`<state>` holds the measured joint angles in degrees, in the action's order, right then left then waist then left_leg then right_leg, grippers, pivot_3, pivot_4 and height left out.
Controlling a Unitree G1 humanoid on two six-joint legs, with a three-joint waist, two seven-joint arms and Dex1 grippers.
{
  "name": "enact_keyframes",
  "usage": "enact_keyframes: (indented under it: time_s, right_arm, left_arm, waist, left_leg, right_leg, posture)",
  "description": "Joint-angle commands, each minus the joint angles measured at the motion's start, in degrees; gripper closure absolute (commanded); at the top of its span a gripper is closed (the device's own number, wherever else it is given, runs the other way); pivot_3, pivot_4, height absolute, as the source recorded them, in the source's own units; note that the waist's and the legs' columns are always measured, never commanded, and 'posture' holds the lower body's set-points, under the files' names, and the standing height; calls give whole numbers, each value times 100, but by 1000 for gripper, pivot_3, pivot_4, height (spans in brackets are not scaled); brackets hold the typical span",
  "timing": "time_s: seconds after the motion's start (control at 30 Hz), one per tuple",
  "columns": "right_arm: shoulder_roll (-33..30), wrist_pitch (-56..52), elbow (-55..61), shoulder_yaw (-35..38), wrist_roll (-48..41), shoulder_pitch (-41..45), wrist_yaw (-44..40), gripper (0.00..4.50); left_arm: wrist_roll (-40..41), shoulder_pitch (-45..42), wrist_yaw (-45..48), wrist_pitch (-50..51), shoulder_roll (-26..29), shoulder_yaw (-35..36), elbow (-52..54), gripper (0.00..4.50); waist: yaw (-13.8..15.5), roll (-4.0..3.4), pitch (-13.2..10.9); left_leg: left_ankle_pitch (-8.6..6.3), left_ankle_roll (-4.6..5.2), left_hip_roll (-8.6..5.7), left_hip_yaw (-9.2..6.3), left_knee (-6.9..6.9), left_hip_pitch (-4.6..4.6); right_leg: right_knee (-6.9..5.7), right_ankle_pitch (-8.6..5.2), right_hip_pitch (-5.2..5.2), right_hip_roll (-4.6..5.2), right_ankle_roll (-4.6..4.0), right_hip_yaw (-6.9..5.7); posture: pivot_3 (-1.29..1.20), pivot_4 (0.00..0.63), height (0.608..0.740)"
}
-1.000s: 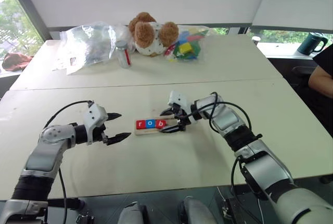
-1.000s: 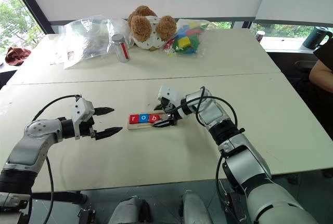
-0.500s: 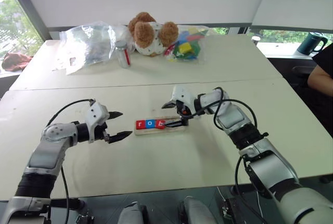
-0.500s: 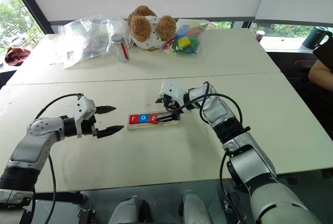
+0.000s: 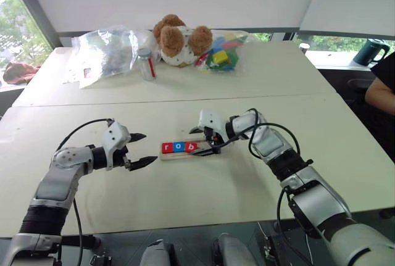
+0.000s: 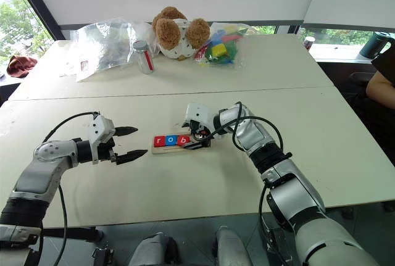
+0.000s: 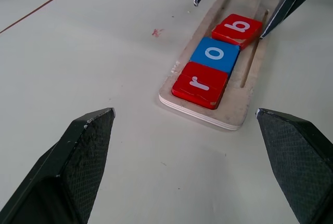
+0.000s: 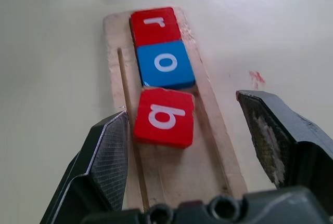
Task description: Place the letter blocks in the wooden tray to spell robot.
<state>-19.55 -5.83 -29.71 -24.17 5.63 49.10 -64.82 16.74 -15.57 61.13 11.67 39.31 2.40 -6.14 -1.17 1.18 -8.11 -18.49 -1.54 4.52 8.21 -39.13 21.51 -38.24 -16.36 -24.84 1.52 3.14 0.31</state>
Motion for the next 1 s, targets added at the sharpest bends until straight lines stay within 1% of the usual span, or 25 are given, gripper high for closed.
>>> enact_keyframes:
  time_s: [0.03,0.2,0.4,0.57,0.67,0.73,0.77,0.9,1.0]
  right_arm:
    - [38,224,-101,88,70,265,105,895]
    - [55,293,-197,111,95,326,134,895]
    - [38,231,21,129,23,230,44,895]
    - [-81,-360,822,389,-376,-4,-153,895]
    - [-212,-716,1307,647,-457,-184,113,895]
    - [-305,-999,1564,877,-490,-292,422,895]
    - [-370,-1200,1704,1122,-481,-365,753,895]
    - [-422,-2706,2578,2448,-492,-777,2389,895]
    - [-180,-3930,3539,3231,-375,-1210,3496,895]
  left_arm:
    - [2,-61,-8,-138,-3,26,40,0]
    - [-5,-74,-18,-158,-28,13,17,0]
    - [-6,-70,-15,-186,-42,3,5,0]
    - [6,-103,9,-181,-24,7,-4,0]
    - [-2,-159,31,-214,2,2,-65,0]
    - [-2,-201,52,-242,11,-2,-109,0]
    - [-14,-255,70,-279,8,-25,-123,0]
    - [183,-445,250,-26,35,-125,322,0]
    - [458,-491,461,435,107,-227,975,0]
  waist:
    - [-2,0,0]
    - [-2,0,0]
    - [-1,0,0]
    - [3,0,0]
    - [8,0,0]
    - [20,0,0]
    - [21,0,0]
    - [61,0,0]
    - [38,1,0]
  left_leg:
    - [0,0,0,0,0,0]
    - [0,0,0,0,1,0]
    - [0,0,0,1,0,0]
    - [0,0,1,-2,1,0]
    - [0,0,2,-3,0,1]
    - [0,0,0,-3,-1,1]
    - [0,0,-1,-3,-1,2]
    - [0,-1,-2,-7,-2,10]
    - [0,-2,-1,-15,-1,24]
  right_leg:
    - [0,0,0,0,0,0]
    - [0,0,0,0,0,0]
    - [0,0,0,1,0,0]
    - [0,0,0,0,0,0]
    - [0,0,0,2,0,0]
    - [1,0,1,5,0,0]
    - [1,0,1,5,0,0]
    - [4,0,-1,7,0,-3]
    - [9,0,-11,8,0,-1]
  posture:
    - [0,150,740]
    - [0,150,740]
    - [0,150,740]
    - [0,150,740]
    - [0,150,740]
    - [0,150,740]
    - [0,150,740]
    - [0,150,740]
    - [0,150,740]
